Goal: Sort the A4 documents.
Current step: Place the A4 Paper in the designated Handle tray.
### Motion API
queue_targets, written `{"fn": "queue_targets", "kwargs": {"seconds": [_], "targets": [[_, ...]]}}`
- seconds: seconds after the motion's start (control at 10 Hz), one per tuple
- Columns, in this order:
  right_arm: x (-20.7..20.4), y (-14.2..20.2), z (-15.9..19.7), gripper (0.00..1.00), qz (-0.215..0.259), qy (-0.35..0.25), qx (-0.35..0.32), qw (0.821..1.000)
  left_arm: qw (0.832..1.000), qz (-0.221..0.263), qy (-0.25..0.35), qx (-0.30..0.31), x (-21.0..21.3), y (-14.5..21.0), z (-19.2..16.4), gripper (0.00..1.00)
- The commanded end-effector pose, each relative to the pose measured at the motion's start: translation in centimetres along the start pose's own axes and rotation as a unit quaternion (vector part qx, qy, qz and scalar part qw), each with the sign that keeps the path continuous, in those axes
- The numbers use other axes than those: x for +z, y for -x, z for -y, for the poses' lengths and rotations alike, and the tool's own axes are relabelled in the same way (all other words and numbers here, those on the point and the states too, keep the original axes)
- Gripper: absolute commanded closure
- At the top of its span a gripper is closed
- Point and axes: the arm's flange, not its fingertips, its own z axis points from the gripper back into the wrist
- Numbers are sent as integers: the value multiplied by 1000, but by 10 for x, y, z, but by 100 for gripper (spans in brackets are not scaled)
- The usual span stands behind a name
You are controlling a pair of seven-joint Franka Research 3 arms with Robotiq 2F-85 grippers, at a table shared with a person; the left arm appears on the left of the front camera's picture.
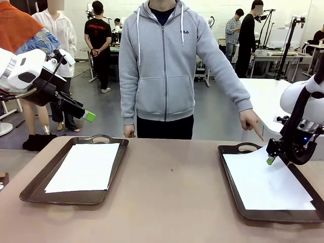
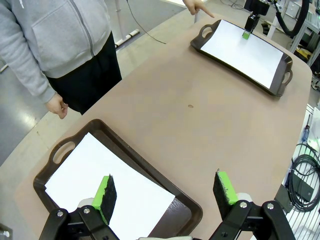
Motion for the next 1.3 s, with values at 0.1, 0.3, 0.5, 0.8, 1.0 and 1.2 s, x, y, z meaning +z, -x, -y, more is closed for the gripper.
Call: {"fn": "queue_targets", "kwargs": {"seconds": [0.1,0.3,0.5,0.8,1.0,1.2], "targets": [[-2,4,4,4,2,41,-24,999,1000,-1,0,-5,-1,1,0,0],[1,5,7,0,2,45,-29,999,1000,-1,0,-5,-1,1,0,0],[3,5,9,0,-1,56,-34,998,1000,-1,0,-5,-1,1,0,0],[3,2,10,0,-4,37,-24,999,1000,-1,0,-5,-1,1,0,0],[3,2,10,0,-4,37,-24,999,1000,-1,0,-5,-1,1,0,0],[3,2,10,0,-4,37,-24,999,1000,-1,0,-5,-1,1,0,0]]}}
